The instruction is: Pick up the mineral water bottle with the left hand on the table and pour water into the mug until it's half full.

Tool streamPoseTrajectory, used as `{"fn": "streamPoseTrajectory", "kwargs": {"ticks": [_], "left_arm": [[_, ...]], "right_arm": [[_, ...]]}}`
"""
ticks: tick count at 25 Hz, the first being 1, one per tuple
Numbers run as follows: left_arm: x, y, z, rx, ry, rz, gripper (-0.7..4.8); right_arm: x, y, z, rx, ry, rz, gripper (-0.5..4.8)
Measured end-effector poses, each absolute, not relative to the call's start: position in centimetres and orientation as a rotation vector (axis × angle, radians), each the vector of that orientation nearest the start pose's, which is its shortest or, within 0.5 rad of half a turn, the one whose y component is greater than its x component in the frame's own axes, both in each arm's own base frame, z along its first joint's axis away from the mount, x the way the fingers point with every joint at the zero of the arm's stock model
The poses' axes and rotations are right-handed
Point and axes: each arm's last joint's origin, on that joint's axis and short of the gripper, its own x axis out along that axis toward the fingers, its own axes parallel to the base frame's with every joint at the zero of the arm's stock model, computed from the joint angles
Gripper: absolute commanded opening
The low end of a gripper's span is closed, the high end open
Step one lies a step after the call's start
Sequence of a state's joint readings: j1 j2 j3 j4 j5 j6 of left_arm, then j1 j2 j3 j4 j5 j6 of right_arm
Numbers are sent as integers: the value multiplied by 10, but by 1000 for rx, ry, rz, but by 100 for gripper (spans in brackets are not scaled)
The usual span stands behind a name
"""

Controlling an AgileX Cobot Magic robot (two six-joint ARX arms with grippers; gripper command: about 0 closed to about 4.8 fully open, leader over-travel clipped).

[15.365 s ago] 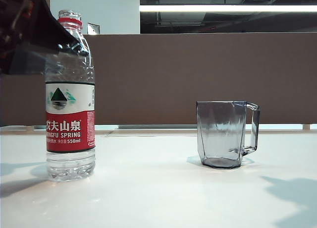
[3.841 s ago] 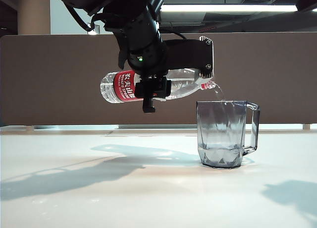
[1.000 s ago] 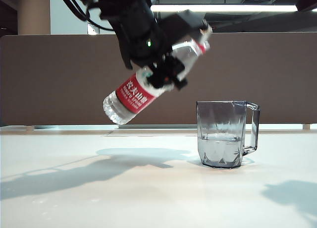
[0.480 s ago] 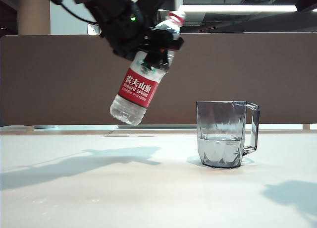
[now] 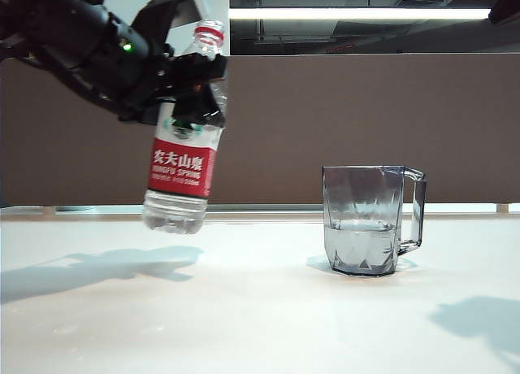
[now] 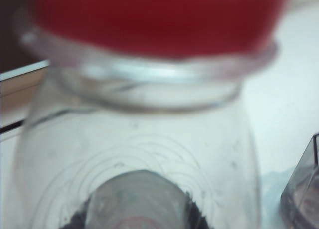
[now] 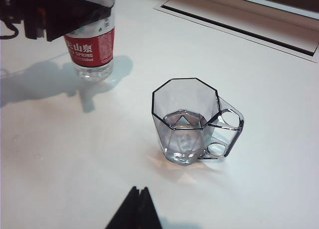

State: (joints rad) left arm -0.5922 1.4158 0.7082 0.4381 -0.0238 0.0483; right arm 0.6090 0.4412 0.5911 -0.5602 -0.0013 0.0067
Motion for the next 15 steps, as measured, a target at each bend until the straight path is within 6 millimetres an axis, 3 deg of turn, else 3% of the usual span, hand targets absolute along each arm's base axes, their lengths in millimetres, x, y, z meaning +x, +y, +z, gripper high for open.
{"fn": "streamPoseTrajectory", "kwargs": {"ticks": [15], "left_arm": [[219,-146,185,51,208,-568,179]], "right_arm": [[85,59,274,-118,400,600,-2]]}}
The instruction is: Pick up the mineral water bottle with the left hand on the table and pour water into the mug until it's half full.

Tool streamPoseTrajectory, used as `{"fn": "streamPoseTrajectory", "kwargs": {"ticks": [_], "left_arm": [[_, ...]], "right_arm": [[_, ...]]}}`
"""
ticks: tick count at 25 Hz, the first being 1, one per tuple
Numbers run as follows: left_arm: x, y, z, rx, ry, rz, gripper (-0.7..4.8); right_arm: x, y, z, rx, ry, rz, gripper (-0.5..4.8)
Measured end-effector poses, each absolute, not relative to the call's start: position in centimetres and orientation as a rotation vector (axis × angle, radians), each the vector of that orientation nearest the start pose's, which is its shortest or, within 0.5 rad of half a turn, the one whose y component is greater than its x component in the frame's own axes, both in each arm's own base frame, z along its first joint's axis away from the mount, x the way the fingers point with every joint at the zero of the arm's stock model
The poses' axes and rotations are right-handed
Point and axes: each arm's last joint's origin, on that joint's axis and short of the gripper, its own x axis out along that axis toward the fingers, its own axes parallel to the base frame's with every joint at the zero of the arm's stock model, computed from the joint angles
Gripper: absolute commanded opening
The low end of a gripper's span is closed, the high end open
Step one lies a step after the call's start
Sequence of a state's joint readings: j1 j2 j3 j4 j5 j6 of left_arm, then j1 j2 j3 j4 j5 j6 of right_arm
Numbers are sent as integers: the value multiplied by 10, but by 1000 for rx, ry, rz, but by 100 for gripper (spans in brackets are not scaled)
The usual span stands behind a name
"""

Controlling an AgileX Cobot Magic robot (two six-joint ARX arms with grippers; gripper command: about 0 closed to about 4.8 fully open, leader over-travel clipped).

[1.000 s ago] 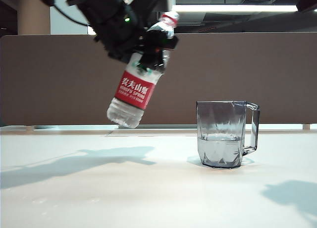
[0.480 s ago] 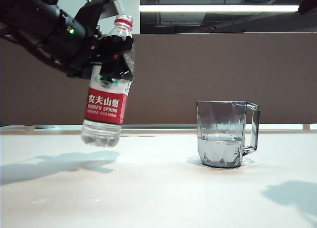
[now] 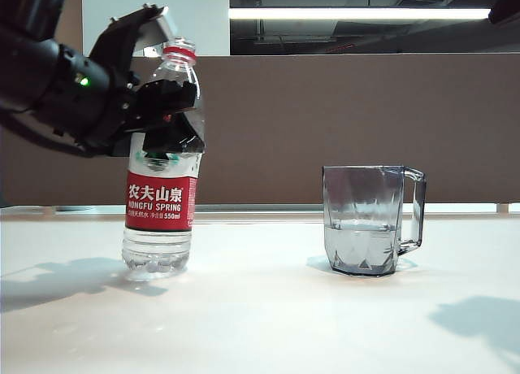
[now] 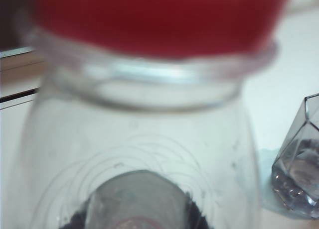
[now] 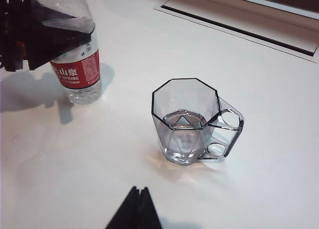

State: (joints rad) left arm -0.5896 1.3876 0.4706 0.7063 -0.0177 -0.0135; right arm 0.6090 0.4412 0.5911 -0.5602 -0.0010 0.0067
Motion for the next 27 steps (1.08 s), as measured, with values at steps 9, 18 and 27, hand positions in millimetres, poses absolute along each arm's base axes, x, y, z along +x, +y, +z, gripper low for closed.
{"fn": "streamPoseTrajectory", "kwargs": {"ticks": [9,18,27], "left_arm": [[210,-134,174,-4,166,-481,179],[210,-134,174,3,171,-482,314],[207,-133,179,17,160,-490,479]], "right_arm": [[84,60,274,-114,402,626,-1],[84,60,274,-114,402,626,-1],[84,60,273,-114,403,626,-2]]}}
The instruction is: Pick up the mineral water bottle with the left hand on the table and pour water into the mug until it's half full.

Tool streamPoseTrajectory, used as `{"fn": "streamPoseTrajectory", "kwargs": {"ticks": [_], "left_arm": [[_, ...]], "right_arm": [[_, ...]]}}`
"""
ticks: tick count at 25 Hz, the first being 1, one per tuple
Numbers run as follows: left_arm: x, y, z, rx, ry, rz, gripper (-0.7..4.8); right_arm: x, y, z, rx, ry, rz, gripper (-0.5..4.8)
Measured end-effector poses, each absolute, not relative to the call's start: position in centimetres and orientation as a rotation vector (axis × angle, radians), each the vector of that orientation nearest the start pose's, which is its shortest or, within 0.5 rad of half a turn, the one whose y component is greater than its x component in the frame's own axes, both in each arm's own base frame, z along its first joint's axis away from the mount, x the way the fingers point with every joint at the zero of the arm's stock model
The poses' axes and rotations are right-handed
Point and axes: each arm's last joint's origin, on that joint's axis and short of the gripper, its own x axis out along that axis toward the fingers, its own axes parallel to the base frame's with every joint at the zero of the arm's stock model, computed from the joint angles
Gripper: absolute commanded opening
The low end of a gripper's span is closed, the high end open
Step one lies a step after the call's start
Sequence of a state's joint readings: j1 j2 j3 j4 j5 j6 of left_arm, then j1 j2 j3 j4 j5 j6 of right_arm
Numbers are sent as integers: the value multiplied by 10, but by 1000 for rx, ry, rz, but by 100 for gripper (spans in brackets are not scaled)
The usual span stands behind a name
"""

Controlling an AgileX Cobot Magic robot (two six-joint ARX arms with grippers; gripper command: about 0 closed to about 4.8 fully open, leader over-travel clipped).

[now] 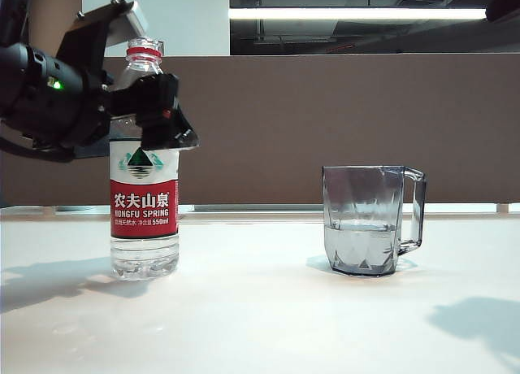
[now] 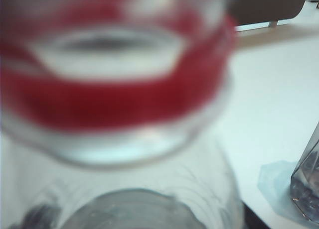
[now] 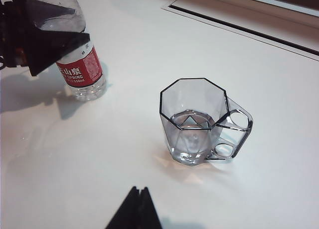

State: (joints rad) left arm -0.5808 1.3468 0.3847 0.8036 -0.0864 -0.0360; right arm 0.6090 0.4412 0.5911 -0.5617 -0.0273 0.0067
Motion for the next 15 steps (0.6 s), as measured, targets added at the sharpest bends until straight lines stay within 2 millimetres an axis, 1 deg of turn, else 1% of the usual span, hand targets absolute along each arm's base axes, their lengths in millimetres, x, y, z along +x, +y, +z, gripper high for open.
{"fn": "streamPoseTrajectory", "kwargs": {"ticks": [8,15], "left_arm": [[195,-126,185,78,247,-515,479],[184,-119,193,102,288,-526,479]], "right_arm": [[84,60,273,-115,408,626,-1],[84,59,273,-115,408,625,-2]]}}
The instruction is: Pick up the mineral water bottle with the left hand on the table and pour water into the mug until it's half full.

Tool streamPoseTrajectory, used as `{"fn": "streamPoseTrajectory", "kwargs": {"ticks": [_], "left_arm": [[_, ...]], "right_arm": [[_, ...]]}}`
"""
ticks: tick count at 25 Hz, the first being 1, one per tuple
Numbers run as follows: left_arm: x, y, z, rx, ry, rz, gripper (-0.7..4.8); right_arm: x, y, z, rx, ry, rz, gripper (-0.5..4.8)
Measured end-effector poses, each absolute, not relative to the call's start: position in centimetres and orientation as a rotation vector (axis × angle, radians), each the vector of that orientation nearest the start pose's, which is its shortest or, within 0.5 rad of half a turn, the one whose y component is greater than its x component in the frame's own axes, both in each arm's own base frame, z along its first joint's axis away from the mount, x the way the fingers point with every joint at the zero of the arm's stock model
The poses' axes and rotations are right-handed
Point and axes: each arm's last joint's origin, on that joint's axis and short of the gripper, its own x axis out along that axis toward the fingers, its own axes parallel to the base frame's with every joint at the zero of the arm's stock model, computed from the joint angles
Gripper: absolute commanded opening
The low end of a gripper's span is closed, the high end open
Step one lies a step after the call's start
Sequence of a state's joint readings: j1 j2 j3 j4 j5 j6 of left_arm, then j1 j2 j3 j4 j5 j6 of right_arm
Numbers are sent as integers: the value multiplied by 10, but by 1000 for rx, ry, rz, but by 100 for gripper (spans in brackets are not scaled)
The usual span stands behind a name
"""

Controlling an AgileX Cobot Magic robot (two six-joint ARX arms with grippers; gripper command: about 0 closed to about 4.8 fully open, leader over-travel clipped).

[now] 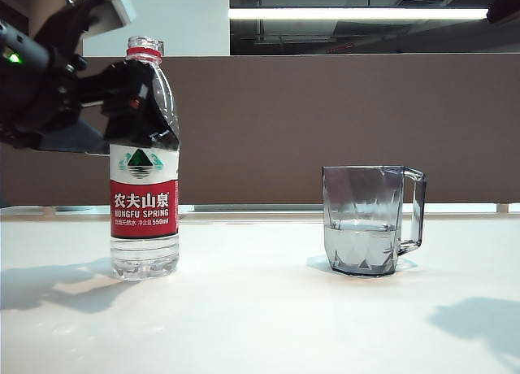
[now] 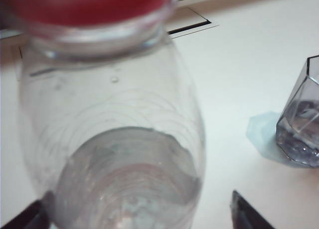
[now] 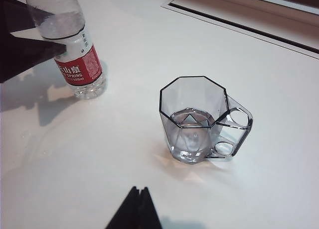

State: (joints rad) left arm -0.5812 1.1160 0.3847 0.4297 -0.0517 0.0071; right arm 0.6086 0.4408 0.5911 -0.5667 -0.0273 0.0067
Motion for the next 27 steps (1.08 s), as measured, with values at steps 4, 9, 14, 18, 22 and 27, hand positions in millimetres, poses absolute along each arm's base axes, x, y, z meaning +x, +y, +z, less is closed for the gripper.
{"fn": "streamPoseTrajectory", "kwargs": {"ticks": [4,9,14,18,22,27], "left_arm": [[177,-115,195,114,327,-525,479],[158,-102,207,101,366,-525,364],[142,-93,221,53,320,-551,-6],[132,-88,231,12,272,-596,-6],[122,-82,238,-1,234,-603,-6],[114,-77,237,-11,190,-607,-6]], "right_arm": [[84,59,273,-115,408,625,-1],[84,59,273,-115,408,625,-1],[84,59,273,-115,408,625,-1],[84,59,273,-115,408,625,-1],[84,59,273,-115,408,624,-1],[84,59,273,-115,408,625,-1]]}}
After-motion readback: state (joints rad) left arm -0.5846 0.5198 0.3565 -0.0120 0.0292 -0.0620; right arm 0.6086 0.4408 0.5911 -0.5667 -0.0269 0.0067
